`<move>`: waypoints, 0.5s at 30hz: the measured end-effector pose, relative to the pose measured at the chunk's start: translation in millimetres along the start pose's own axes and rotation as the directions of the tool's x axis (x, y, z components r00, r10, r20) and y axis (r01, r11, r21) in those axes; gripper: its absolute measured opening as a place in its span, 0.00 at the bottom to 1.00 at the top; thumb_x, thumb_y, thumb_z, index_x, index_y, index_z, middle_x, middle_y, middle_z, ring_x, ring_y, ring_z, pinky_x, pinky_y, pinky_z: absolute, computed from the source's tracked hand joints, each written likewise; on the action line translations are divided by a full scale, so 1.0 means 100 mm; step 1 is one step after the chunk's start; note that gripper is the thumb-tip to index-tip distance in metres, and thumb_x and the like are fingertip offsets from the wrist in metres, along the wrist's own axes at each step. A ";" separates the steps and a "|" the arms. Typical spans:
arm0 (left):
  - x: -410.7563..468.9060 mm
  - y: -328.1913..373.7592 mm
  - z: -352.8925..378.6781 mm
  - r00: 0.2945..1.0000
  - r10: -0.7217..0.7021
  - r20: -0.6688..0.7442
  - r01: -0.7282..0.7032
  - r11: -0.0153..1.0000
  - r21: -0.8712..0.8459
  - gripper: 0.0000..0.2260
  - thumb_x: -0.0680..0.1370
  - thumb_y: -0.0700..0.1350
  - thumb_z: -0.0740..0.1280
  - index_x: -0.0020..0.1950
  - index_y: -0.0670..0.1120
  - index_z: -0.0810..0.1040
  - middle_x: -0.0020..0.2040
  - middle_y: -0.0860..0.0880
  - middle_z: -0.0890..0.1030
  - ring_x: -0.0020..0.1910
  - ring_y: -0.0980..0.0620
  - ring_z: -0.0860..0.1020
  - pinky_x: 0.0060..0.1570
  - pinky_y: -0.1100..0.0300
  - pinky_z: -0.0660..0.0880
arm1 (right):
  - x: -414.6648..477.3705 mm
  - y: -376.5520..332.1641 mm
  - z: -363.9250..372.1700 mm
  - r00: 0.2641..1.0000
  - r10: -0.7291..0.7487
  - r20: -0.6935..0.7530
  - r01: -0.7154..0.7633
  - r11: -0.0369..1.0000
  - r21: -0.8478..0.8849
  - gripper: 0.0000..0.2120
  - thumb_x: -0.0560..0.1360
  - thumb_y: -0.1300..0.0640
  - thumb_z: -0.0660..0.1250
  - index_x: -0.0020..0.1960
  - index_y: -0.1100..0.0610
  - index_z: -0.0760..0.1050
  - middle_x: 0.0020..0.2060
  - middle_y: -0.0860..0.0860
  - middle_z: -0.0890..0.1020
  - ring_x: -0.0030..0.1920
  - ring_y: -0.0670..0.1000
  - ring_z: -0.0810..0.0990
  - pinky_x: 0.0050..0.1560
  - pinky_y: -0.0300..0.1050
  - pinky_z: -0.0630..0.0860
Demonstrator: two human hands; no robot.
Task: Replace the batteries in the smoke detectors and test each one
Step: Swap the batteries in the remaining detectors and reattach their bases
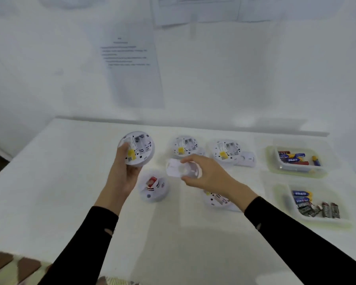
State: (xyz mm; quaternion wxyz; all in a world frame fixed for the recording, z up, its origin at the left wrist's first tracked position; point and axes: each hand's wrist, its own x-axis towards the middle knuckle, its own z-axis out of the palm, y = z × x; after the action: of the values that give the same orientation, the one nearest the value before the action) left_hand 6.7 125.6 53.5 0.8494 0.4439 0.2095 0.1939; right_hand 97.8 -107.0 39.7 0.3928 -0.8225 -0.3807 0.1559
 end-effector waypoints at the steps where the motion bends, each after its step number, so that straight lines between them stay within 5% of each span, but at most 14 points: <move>1: 0.11 0.09 -0.10 1.000 -0.007 -0.018 0.007 1.000 0.018 0.17 0.84 0.48 0.59 0.70 0.42 0.73 0.61 0.43 0.82 0.60 0.48 0.81 0.60 0.54 0.77 | 0.18 -0.06 0.07 1.000 0.011 0.009 -0.011 1.000 -0.002 0.20 0.71 0.48 0.72 0.61 0.47 0.73 0.60 0.42 0.78 0.59 0.43 0.75 0.59 0.41 0.72; 5: 0.53 0.32 -0.40 0.987 -0.079 -0.139 0.102 0.982 0.161 0.11 0.82 0.48 0.63 0.61 0.45 0.78 0.58 0.45 0.82 0.51 0.52 0.82 0.51 0.59 0.80 | 0.87 -0.20 0.37 0.996 0.073 0.055 -0.069 0.995 -0.070 0.18 0.69 0.48 0.74 0.55 0.48 0.73 0.55 0.47 0.79 0.57 0.48 0.76 0.58 0.45 0.73; 9: 0.88 0.41 -0.62 0.945 -0.169 -0.281 0.246 0.932 0.267 0.06 0.80 0.49 0.69 0.48 0.47 0.79 0.46 0.49 0.80 0.40 0.56 0.76 0.41 0.65 0.72 | 1.43 -0.24 0.63 0.994 0.102 0.034 -0.089 0.957 -0.276 0.18 0.67 0.46 0.71 0.49 0.48 0.66 0.53 0.48 0.78 0.53 0.52 0.73 0.57 0.44 0.60; 15: 1.24 0.39 -0.90 0.943 -0.245 -0.224 0.309 0.896 0.319 0.05 0.79 0.43 0.70 0.48 0.41 0.80 0.47 0.46 0.83 0.44 0.54 0.80 0.39 0.67 0.78 | 1.84 -0.21 0.73 0.974 0.224 0.038 -0.177 0.853 -0.492 0.18 0.69 0.48 0.70 0.54 0.52 0.68 0.45 0.48 0.77 0.47 0.52 0.75 0.60 0.48 0.57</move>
State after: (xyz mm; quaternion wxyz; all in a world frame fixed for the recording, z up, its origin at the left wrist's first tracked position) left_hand 57.3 270.7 16.2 0.7536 0.5342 0.3769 0.0691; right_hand 168.6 77.9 16.3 0.1374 -0.9215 -0.3377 0.1340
